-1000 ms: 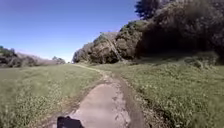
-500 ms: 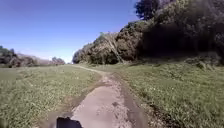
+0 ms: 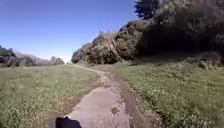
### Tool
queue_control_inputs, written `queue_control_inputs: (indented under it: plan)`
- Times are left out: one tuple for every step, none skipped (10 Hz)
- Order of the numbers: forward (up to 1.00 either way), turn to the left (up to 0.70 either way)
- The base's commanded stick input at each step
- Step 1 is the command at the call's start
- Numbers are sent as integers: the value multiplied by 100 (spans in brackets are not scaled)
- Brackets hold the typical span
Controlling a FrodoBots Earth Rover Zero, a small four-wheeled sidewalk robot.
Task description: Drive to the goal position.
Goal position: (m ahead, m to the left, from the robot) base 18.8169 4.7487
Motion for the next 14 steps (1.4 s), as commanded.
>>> queue_control_inputs:
  plan:
    - [50, 0]
    - [50, 0]
    - [50, 0]
    - [50, 0]
    - [50, 0]
    - [50, 0]
    - [50, 0]
    - [50, 0]
    - [50, 0]
    - [50, 0]
    - [50, 0]
    - [50, 0]
    - [50, 0]
    - [50, 0]
